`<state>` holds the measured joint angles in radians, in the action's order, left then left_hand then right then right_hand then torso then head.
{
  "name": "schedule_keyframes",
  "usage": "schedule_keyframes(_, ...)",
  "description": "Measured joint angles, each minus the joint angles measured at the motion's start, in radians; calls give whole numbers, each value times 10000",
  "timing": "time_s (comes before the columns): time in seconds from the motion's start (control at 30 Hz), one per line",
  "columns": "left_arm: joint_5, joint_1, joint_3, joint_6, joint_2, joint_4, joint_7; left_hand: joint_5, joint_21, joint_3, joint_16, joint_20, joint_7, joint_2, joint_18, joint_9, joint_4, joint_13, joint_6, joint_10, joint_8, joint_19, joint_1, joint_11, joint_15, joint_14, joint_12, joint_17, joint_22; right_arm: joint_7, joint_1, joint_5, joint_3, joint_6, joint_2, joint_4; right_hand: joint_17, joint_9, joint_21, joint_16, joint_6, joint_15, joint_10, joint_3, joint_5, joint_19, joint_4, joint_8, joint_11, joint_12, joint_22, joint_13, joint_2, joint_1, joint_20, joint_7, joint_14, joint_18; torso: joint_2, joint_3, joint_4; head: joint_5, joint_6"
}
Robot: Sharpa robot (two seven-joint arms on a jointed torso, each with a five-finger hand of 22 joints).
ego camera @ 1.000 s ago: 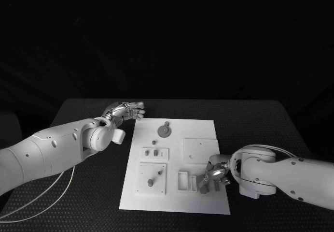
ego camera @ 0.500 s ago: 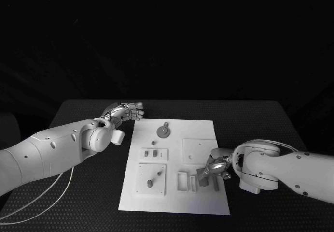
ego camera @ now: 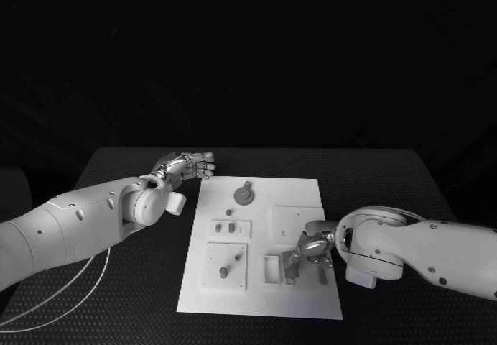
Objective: Assemble the parts on the task board
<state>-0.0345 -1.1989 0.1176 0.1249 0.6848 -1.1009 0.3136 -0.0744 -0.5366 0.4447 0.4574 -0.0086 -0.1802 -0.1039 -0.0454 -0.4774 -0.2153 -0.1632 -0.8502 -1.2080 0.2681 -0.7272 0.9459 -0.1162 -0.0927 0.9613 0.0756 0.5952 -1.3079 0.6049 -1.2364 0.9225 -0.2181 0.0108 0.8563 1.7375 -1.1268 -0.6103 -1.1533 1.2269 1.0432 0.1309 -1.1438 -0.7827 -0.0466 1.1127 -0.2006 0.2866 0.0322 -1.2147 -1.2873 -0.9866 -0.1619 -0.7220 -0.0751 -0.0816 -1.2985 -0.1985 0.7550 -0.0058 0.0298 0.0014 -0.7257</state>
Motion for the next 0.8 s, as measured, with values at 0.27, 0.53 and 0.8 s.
schedule_keyframes(0.27,0,-1,0,0,0,-17,-4,0,-1,0,0,0,0,0,1,0,0,0,0,0,0,0,0,0,0,0,0,9,0,3,9,-282,-64,47,-514,-280,0,10,0,0,5,-13,0,13,0,0,13,0,0,0,0,0,10,10,1,6,-13,0,3,2,6,9,0)
schedule_keyframes(0.53,1,-1,0,0,15,-23,-7,0,-1,0,-38,0,0,0,2,0,0,3,0,0,0,0,0,0,0,0,0,8,2,3,50,-393,-174,70,-679,-395,0,13,0,0,3,-16,0,-10,1,-1,37,0,0,0,10,0,40,59,1,9,-11,0,5,6,15,41,-31)
schedule_keyframes(0.8,1,-1,0,-1,29,-27,-11,0,-1,0,-37,0,0,0,3,-1,0,8,0,0,-1,0,0,0,0,0,0,7,3,-9,95,-459,-199,71,-734,-446,0,18,0,0,9,-24,0,17,1,-1,63,5,0,0,10,0,39,60,2,18,-6,-1,4,5,12,75,-78)
